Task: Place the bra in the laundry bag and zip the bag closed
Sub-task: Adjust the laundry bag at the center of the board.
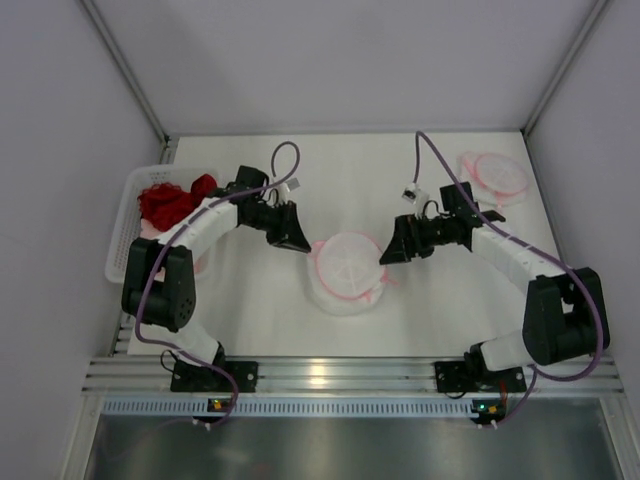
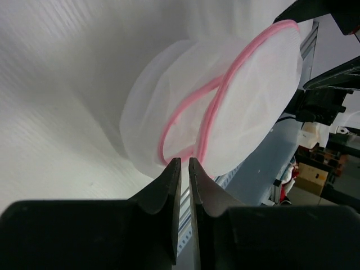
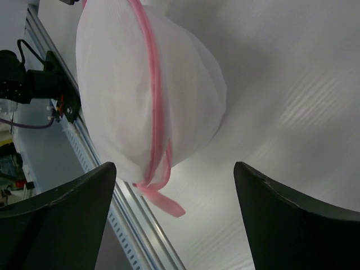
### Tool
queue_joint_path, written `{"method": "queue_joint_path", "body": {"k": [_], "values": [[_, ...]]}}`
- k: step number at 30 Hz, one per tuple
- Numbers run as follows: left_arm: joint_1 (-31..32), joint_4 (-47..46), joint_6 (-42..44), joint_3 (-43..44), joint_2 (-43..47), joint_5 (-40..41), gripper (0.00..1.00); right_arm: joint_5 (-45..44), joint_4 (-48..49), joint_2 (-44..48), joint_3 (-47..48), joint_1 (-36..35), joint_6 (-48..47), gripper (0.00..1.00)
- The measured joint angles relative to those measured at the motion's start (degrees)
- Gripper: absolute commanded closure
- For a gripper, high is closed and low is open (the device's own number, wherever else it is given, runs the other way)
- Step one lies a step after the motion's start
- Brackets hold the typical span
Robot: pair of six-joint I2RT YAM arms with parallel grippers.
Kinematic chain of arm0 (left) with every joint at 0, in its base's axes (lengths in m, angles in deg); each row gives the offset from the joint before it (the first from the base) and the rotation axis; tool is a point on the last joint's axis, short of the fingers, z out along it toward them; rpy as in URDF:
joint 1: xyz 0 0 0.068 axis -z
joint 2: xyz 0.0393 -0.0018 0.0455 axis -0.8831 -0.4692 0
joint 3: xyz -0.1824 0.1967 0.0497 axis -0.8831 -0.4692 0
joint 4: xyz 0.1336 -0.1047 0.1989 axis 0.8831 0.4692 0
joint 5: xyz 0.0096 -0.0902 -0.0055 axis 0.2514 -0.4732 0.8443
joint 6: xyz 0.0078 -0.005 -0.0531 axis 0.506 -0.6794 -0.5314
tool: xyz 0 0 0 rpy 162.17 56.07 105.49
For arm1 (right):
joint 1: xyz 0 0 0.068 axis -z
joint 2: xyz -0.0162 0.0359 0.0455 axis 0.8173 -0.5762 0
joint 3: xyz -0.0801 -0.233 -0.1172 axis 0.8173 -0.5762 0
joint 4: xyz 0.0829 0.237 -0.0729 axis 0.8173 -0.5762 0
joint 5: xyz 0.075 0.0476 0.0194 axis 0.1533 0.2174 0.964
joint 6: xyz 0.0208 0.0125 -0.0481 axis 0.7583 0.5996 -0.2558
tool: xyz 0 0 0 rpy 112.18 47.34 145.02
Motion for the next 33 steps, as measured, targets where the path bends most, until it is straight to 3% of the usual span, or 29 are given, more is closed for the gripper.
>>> {"method": "queue_joint_path", "body": {"k": [4,7,8,10,13,16,24,33], "values": [[1.11,-0.33,-1.49,-2.23,-0.04,-1.05,0.84,0.37,2.43,-2.43,0.00,-3.30,2.54,0.29],[1.20,-1.75,-2.93,-3.56,-0.04,-1.44,0.85,1.22,3.37,-3.17,0.00,-5.22,3.45,0.52],[1.40,-2.14,-3.28,-4.00,-0.04,-1.44,0.85,1.64,3.56,-3.39,0.00,-6.08,3.63,0.65],[2.10,-2.67,-3.85,-4.48,-0.04,-1.44,0.85,2.49,3.96,-3.69,0.00,-7.13,3.85,0.77],[3.04,-3.19,-4.35,-4.48,-0.04,-1.44,0.85,3.45,4.26,-3.76,0.04,-7.52,4.17,0.85],[3.26,-4.20,-4.83,-4.39,-0.04,-1.44,0.85,4.33,4.79,-4.44,0.17,-7.52,4.61,1.00],[3.26,-7.85,-6.23,1.53,-5.11,-1.18,0.89,4.63,6.12,-7.21,3.48,-6.27,5.99,1.00],[3.26,-11.56,-6.08,8.07,-7.54,0.09,0.74,8.61,9.22,-12.87,8.70,0.87,8.92,1.00]]}}
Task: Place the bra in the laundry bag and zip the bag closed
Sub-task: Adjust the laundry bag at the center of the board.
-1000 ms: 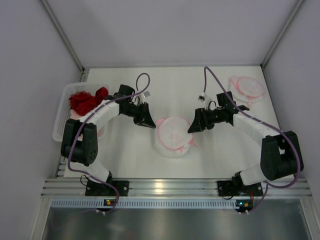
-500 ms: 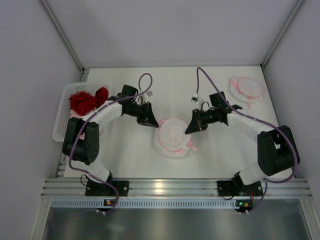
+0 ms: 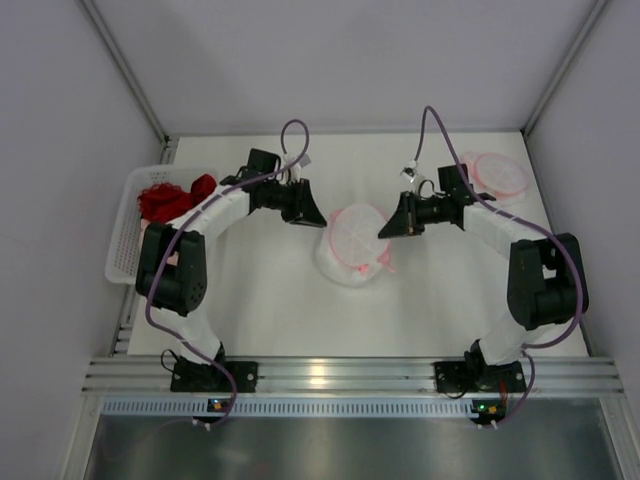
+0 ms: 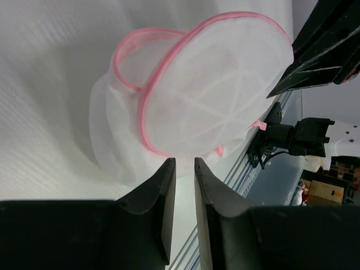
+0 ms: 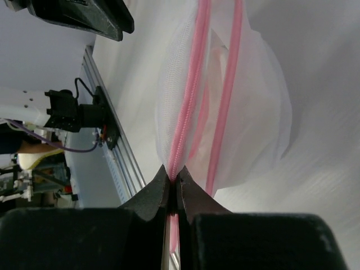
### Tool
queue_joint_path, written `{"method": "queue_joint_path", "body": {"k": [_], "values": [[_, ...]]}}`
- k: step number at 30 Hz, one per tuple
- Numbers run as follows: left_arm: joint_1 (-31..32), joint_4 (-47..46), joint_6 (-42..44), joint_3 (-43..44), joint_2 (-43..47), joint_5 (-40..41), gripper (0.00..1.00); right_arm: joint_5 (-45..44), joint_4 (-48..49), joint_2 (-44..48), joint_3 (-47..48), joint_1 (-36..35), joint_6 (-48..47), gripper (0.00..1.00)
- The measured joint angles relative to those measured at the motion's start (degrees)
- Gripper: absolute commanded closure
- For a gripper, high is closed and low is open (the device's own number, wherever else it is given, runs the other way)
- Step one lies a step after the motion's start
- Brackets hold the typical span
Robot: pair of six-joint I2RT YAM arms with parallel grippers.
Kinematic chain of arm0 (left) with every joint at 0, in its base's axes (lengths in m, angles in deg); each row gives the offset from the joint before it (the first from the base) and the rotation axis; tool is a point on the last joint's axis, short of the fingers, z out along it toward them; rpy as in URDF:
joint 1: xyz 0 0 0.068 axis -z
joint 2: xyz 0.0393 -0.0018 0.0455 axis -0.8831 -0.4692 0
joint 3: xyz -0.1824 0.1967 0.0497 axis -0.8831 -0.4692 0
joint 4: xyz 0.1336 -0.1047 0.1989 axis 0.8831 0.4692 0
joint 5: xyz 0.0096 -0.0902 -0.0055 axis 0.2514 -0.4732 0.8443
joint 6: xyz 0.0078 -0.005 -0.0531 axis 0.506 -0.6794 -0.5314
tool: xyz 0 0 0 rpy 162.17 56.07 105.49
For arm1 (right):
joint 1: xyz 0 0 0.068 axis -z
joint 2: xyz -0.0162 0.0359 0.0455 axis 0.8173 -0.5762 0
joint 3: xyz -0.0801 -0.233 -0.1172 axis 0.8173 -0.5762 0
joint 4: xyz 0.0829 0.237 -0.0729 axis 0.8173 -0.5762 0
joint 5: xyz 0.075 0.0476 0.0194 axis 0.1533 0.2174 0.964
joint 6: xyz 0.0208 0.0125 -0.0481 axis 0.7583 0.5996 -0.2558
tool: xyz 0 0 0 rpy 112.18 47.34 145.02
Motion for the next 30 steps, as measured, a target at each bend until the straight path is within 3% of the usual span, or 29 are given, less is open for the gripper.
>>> {"method": "queue_joint_path", "body": {"k": [3,8,10,11,20,30], "values": [[0.00,-0.59,0.09,-1.09,0.83,-0.96,0.68,3.52,1.14,-0.70,0.00,0.42,1.51,1.00],[-0.26,-3.08,-1.20,-6.38,5.75,-1.84,0.40,9.92,4.68,-0.79,-0.04,0.42,3.89,1.00],[-0.48,-4.44,-1.81,-7.02,7.39,-1.97,0.38,12.00,5.33,-0.79,-0.07,0.42,4.33,1.00],[-0.70,-5.35,-2.03,-7.02,8.00,-2.05,0.32,12.90,5.46,-0.79,-0.07,0.39,4.39,1.00],[-1.29,-11.30,-2.91,-6.91,7.61,-2.82,0.30,17.86,-4.35,-2.45,4.07,-0.55,-4.55,1.00],[-1.29,-18.53,-2.12,-6.64,3.82,-8.48,0.29,18.51,-37.40,-11.47,19.15,-3.54,-35.65,1.00]]}}
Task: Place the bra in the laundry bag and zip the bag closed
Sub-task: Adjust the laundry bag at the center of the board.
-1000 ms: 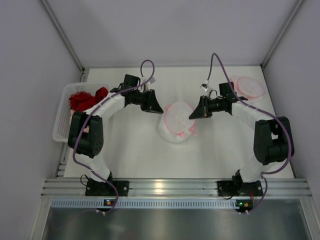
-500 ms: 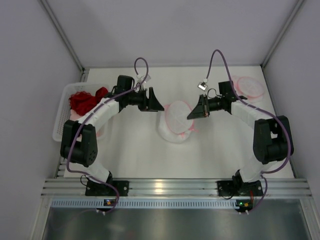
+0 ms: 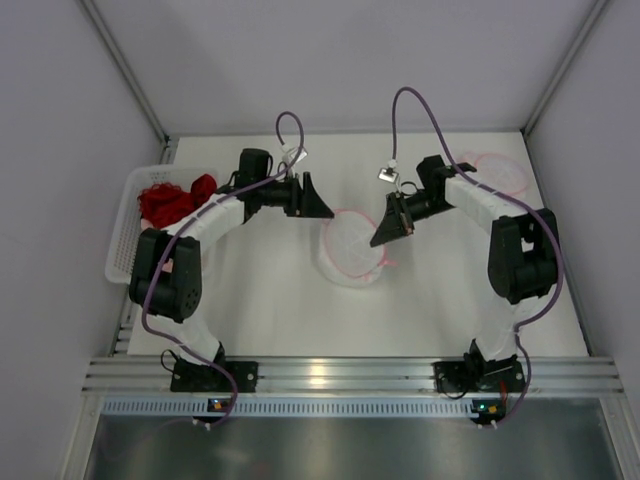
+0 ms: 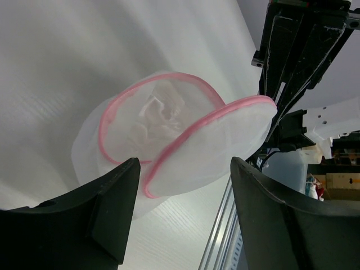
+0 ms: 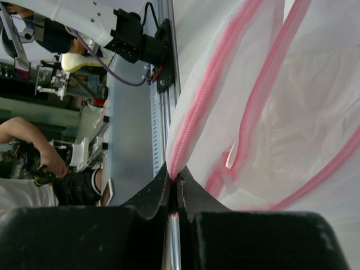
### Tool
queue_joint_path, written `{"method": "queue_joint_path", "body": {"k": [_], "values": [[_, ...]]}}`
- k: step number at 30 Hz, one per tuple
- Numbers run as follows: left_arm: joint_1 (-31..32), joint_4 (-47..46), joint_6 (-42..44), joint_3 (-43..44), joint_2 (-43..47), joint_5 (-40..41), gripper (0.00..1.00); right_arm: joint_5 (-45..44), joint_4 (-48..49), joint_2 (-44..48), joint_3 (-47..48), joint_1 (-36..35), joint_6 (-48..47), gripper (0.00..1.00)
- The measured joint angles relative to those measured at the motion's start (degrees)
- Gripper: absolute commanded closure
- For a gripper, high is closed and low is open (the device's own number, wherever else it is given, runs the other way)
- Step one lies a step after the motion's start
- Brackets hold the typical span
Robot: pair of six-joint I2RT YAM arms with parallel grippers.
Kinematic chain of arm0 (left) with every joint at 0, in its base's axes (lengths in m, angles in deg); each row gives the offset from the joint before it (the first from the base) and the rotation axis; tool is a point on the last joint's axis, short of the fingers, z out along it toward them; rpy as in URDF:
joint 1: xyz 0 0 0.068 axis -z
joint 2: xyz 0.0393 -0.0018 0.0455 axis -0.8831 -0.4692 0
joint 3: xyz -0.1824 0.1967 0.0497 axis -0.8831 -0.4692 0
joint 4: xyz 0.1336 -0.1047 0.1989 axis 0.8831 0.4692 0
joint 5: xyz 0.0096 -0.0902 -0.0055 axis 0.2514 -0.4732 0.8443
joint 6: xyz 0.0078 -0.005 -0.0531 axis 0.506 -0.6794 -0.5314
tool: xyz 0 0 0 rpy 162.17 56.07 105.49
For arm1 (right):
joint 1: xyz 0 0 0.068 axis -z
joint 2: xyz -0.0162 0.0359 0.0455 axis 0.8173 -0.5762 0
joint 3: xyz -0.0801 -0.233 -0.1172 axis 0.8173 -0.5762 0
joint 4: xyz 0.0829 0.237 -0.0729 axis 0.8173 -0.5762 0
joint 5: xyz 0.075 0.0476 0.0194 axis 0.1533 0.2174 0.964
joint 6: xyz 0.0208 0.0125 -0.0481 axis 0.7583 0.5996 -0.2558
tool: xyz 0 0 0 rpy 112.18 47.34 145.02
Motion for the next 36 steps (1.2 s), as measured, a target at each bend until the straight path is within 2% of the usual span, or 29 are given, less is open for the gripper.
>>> {"method": "queue_joint_path", "body": {"k": [6,14,18,19,22,23,26,27,29,30,33,36], "values": [[0.02,-1.84,0.59,0.00,-1.40,-3.32,0.28,-0.22,-7.91,-1.55,1.14,0.00,-6.58,1.00],[1.88,-4.17,0.81,-0.07,-1.49,-6.56,0.29,-0.15,-10.78,-1.55,3.65,-0.11,-9.09,1.00],[3.19,-5.25,0.81,-1.20,-1.49,-7.98,0.33,-0.22,-11.85,-1.62,4.59,-0.37,-9.68,1.00],[3.58,-5.25,0.81,-1.66,-1.49,-8.41,0.35,-0.17,-12.17,-1.68,5.03,-0.39,-9.79,1.00],[4.66,-5.25,0.46,-2.40,-1.49,-9.53,0.54,-0.17,-12.76,-1.77,6.62,-0.44,-10.19,0.99],[5.01,-5.22,0.33,-2.43,-1.49,-9.97,0.67,-0.26,-12.85,-1.77,7.02,-0.44,-10.16,0.98],[5.38,-5.20,-0.46,-2.54,-1.49,-11.47,0.80,-2.03,-12.48,-1.77,7.50,-0.37,-8.98,0.97],[5.33,-5.20,-0.92,-2.60,-1.49,-11.93,0.88,-3.08,-11.56,-1.75,7.32,-0.35,-7.67,0.93],[5.31,-5.35,-2.29,-2.97,-1.49,-13.14,0.97,-6.03,-6.58,-0.92,5.42,-0.33,-3.93,0.82],[5.44,-5.51,-3.23,-3.17,-1.49,-13.60,1.00,-7.96,-3.21,0.04,3.67,-0.35,-1.27,0.63],[6.01,-6.10,-6.40,-3.76,-1.49,-14.34,1.00,-13.11,3.89,3.32,0.26,-0.33,5.97,0.25],[6.21,-7.50,-10.43,-4.70,-1.49,-14.73,1.00,-17.49,8.85,6.38,0.17,0.35,10.64,0.15]]}}
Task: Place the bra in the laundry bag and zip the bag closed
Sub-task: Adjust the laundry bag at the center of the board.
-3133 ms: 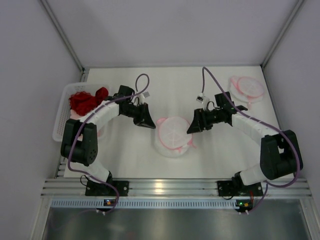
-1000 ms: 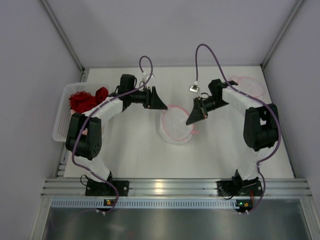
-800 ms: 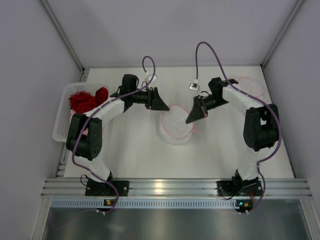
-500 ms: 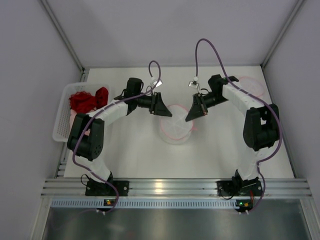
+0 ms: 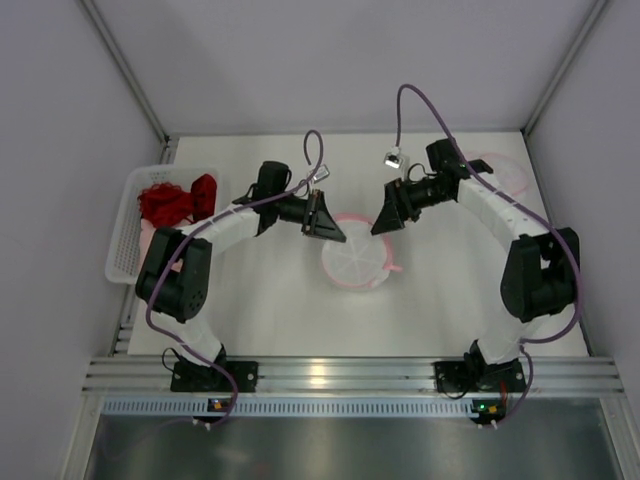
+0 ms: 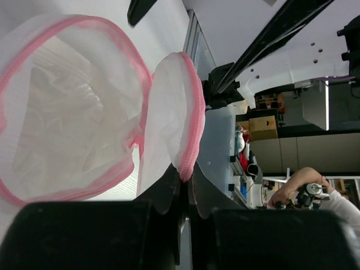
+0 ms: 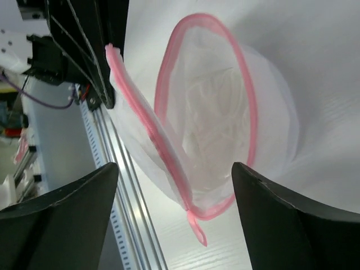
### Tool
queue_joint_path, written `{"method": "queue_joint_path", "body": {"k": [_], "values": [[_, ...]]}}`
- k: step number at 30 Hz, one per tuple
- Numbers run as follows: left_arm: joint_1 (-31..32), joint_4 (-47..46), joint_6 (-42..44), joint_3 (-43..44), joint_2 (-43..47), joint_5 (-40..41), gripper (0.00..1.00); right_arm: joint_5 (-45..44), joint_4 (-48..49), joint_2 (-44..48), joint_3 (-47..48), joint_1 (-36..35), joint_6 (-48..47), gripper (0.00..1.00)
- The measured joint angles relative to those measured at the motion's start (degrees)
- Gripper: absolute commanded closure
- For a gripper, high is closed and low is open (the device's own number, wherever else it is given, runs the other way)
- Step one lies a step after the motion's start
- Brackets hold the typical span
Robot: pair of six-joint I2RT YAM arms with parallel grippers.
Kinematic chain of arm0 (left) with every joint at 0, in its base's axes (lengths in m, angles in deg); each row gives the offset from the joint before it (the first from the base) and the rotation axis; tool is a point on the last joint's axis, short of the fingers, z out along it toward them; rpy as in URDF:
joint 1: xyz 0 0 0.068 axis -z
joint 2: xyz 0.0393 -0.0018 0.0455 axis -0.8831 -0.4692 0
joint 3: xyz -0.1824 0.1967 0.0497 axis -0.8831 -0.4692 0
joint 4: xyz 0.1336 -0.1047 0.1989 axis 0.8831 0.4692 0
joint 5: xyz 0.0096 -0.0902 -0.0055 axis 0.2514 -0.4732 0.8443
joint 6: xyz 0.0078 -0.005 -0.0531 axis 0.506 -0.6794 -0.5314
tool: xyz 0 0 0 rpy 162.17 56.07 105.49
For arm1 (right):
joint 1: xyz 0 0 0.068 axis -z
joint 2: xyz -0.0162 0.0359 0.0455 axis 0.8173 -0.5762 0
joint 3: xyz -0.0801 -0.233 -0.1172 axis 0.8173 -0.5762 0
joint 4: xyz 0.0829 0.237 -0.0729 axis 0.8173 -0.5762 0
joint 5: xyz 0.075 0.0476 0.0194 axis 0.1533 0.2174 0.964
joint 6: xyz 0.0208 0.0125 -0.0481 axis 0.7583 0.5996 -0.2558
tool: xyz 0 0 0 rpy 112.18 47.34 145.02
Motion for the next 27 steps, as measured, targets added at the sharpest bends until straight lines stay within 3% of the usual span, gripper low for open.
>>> {"method": "queue_joint_path", "body": {"k": [8,18,27], "values": [[-1.92,-6.80,-12.48,-0.55,-1.68,-0.22,1.00,-8.04,4.11,8.79,-2.67,6.21,8.20,0.14],[-3.91,-33.16,-40.06,-9.18,-2.71,1.66,1.00,-2.40,4.70,11.67,-20.81,6.69,19.26,0.08],[-3.89,-44.33,-50.84,-13.90,-2.71,2.99,1.00,2.56,18.18,9.25,-23.10,5.81,31.12,0.26]]}}
